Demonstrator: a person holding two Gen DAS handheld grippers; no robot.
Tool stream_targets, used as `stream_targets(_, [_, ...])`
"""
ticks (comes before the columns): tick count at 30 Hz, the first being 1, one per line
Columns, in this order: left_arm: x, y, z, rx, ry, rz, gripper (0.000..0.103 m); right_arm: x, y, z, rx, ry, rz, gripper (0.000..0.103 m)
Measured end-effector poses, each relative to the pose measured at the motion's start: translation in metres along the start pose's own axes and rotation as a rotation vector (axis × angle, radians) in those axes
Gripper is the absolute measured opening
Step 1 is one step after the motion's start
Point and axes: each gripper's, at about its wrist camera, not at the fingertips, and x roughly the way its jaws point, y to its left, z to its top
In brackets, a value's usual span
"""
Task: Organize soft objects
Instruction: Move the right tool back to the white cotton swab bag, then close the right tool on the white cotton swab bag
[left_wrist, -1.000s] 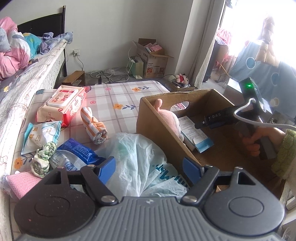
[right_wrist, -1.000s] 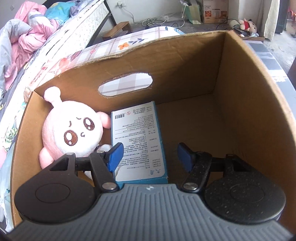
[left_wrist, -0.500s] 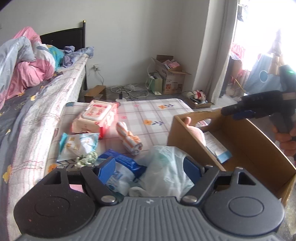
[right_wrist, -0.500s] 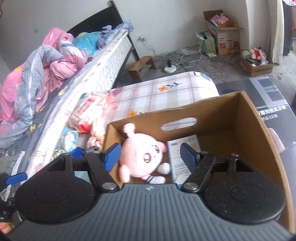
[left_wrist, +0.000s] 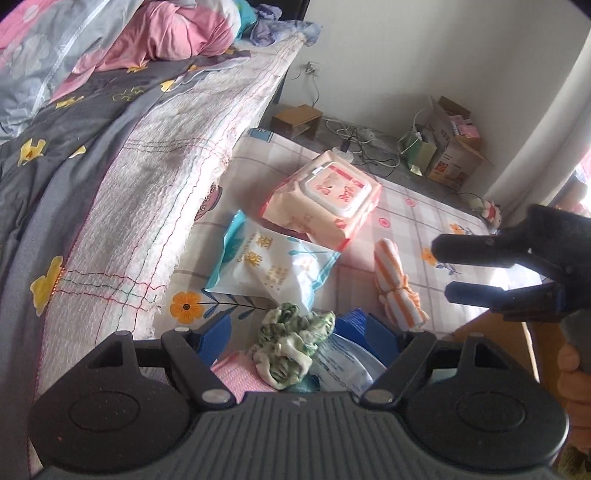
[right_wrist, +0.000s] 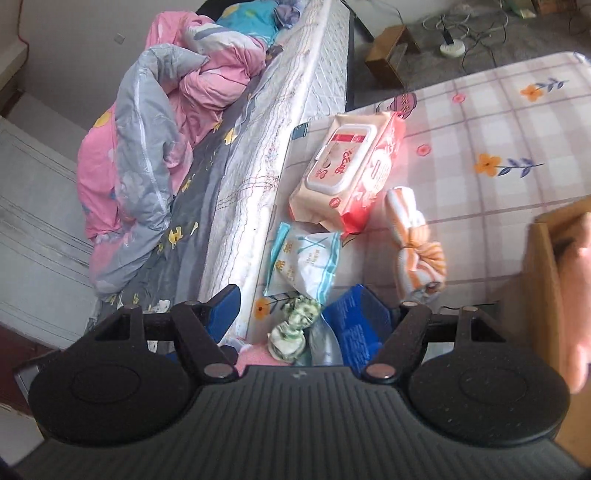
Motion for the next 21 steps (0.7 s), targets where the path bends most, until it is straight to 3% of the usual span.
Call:
stream_targets(2, [0.018, 0.003, 0.009, -0.002, 0.025, 0.008, 0.076, 0.028, 0.002, 0.01, 0.028, 0.017, -0.011, 0.072])
stream_targets(5, [0.045, 0.009, 0.02, -0.031, 0.075, 0.028, 0.062, 0.077, -0.009, 0.023, 0.09, 0.042, -0.038, 0.071])
stream_targets(6, [0.054, 0.012, 0.021, -0.042, 0.09, 0.027, 0.054, 0.091, -0.013, 0.026, 0.107, 0.045, -0.052, 0.068])
stream_targets(9, [0.07, 0.023, 0.023, -0.088, 0.132, 0.017, 0.035, 0.116, -0.019, 0.032, 0.132, 0.052, -0.063, 0.045])
stream_targets(11, [0.075, 0.027, 0.021, -0.09, 0.154, -0.009, 0.028, 0.123, -0.012, 0.032, 0.081, 0.048, -0.04, 0.042])
stream_targets(16, [0.087, 0.032, 0.019, -0.089, 0.175, -0.008, 0.027, 0.137, 0.018, 0.038, -0.092, 0.066, -0.06, 0.042])
stream_targets(21, [0.095, 0.04, 0.018, -0.123, 0.195, 0.004, 0.027, 0.166, 0.022, 0.046, -0.11, 0.08, -0.083, 0.042])
